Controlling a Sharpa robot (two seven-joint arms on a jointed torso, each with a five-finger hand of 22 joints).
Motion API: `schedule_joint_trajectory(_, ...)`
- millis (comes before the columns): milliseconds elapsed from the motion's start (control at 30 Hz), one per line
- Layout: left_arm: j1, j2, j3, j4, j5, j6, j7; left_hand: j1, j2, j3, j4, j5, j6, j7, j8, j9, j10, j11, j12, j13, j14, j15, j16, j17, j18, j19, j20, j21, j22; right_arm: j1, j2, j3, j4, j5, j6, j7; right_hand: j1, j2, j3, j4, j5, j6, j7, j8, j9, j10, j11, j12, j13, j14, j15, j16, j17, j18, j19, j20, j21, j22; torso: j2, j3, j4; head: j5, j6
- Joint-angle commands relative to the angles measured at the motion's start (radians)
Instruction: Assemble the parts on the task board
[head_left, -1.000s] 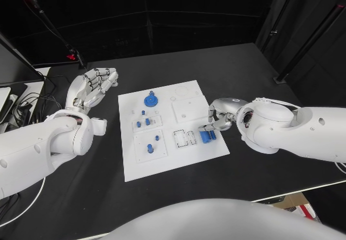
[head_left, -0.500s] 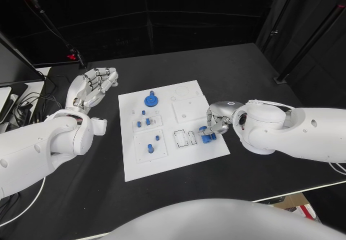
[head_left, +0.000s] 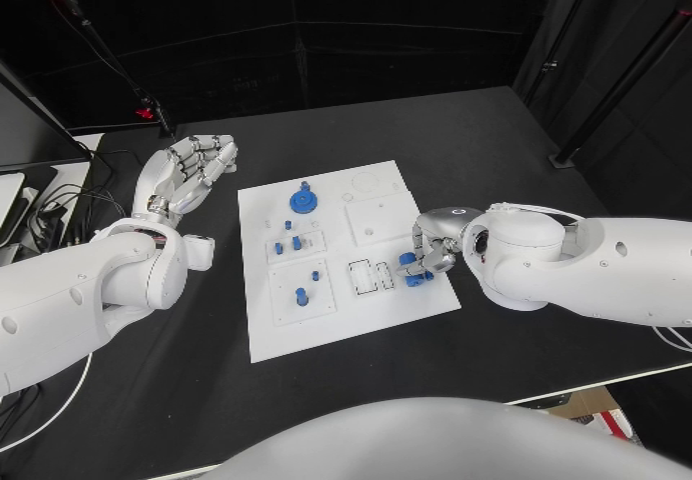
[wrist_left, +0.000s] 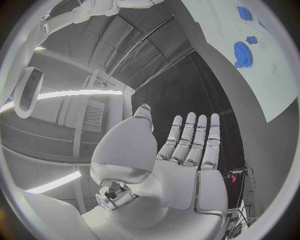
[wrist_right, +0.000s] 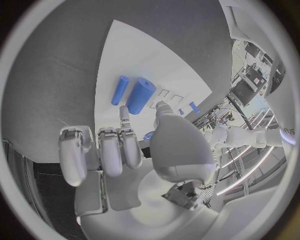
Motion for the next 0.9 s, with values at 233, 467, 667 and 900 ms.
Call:
schedule_joint_trajectory(233,0.001,-0.003,0.001,0.001,0.001,0.007,0.120,-0.001,0.007,-0.007,0.000,0.004,-0.005,0.121,0.004,-0.001,-0.008,-0.002,0.004,-0.001,-0.009,-0.001,0.007,-0.002,-0.011,0.005,0.000,0.004,-0.001,-0.004,0.014,0.000,-0.003,-0.002,0.032,-0.043,0.007,0.020,0.009,-0.001,-0.004,0.004,-0.008,0.009,0.002,0.104,-0.011,0.003,0.263,0.104,-0.010,0.002,0.263,-0.015,0.106,-0.008,0.003,0.263,-0.001,-0.0003,-0.0004,-0.002,0.000)
schedule_joint_trajectory(467,0.001,-0.003,0.001,0.001,0.001,0.007,0.119,0.000,0.008,-0.007,0.000,0.004,-0.005,0.121,0.004,-0.001,-0.008,-0.002,0.004,-0.001,-0.009,-0.001,0.007,-0.002,-0.011,0.005,0.000,0.004,-0.001,-0.005,0.022,0.000,-0.005,0.006,0.041,-0.044,0.013,0.026,0.012,-0.002,-0.005,0.004,-0.010,0.010,0.001,0.104,-0.013,0.003,0.263,0.104,-0.011,0.002,0.263,-0.015,0.106,-0.009,0.003,0.263,-0.001,0.0000,0.0005,-0.004,0.000)
schedule_joint_trajectory(667,0.001,-0.005,0.001,0.002,0.001,0.004,0.119,0.000,0.008,-0.008,0.000,0.005,-0.006,0.121,0.005,-0.001,-0.008,-0.002,0.005,-0.001,-0.009,-0.001,0.007,-0.002,-0.012,0.005,0.000,0.003,-0.001,-0.007,0.034,-0.001,-0.012,0.018,0.050,-0.045,0.024,0.033,0.015,-0.003,-0.001,0.003,-0.011,0.011,0.000,0.104,-0.014,0.003,0.263,0.104,-0.012,0.002,0.263,-0.015,0.106,-0.011,0.003,0.263,0.000,-0.0008,-0.0015,0.002,0.000)
schedule_joint_trajectory(900,0.001,-0.004,0.001,0.002,0.001,0.004,0.119,0.000,0.008,-0.008,0.000,0.005,-0.006,0.121,0.005,-0.001,-0.008,-0.002,0.005,-0.001,-0.009,-0.001,0.007,-0.002,-0.012,0.005,0.000,0.003,-0.001,-0.009,0.048,-0.001,-0.021,0.022,0.054,-0.045,0.029,0.038,0.015,-0.003,0.003,0.000,-0.012,0.009,-0.001,0.104,-0.015,0.003,0.263,0.104,-0.013,0.002,0.263,-0.015,0.106,-0.011,0.003,0.263,0.001,-0.0008,0.0007,0.001,0.000)
